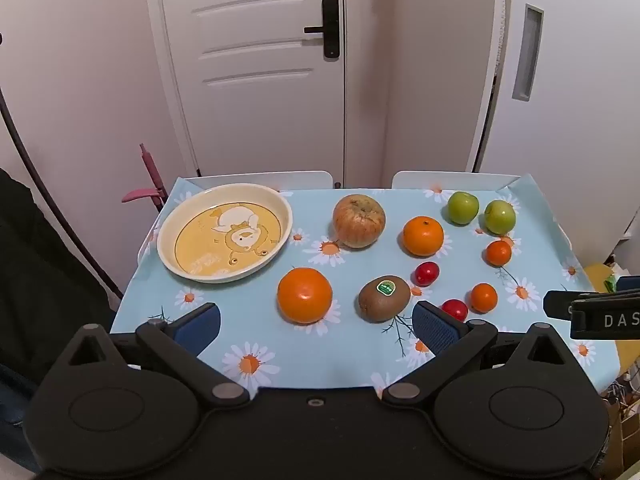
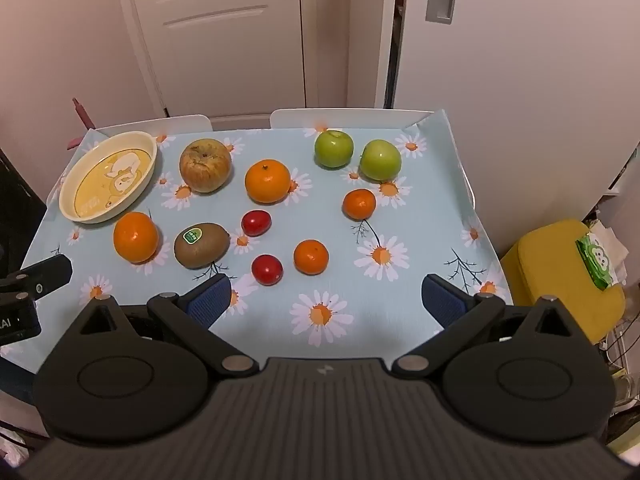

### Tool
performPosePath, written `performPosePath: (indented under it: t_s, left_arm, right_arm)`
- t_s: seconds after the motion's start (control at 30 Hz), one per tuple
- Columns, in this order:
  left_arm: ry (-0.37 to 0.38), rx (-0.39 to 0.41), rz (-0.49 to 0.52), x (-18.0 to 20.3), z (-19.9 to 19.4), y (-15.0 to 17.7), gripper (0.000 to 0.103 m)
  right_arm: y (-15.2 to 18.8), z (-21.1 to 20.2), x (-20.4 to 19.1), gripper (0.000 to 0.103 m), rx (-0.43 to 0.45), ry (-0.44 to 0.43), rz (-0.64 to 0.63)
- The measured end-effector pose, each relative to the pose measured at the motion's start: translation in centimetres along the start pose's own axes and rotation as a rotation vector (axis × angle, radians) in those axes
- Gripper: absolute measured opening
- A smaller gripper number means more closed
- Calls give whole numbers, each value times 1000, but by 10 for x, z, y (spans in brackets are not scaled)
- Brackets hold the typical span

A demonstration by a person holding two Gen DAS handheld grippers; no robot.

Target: Organize fruits

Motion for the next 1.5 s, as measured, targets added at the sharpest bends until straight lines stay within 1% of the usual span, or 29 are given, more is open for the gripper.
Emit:
performPosePath:
  t_s: [0.1, 0.13, 0.2, 0.37, 0.5, 1.5]
  left_arm:
    - [-21, -1, 4, -1, 0, -1, 103]
    - [-35, 21, 22, 3, -3, -2, 103]
    - [-17, 11, 4, 0, -1, -3, 103]
    - [-35, -1, 8, 1, 4, -9, 103]
    - [-23, 9, -2, -4, 3, -6, 103]
    - [-25, 21, 18, 0, 2, -6, 103]
  right_arm:
    - [0, 1, 0, 103, 4, 2, 2]
    - [0, 1, 0, 103, 5, 2, 3]
    - [0, 1, 0, 103, 8, 4, -3]
    - [-1, 6, -3, 103, 7, 0, -11]
    - [-1, 6, -4, 103, 8, -3, -15]
    - [-5, 2, -8, 103, 11, 0, -25]
Point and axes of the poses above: each gripper's, at about its wrist camera, not at the fingertips, and z roughly the way its jaws point, x to its right, y to its underside, the point moved 6 cm from there along z, roughly the way its jaws point, and after that the axes turned 8 degrees about x, right-handed, at the moved point
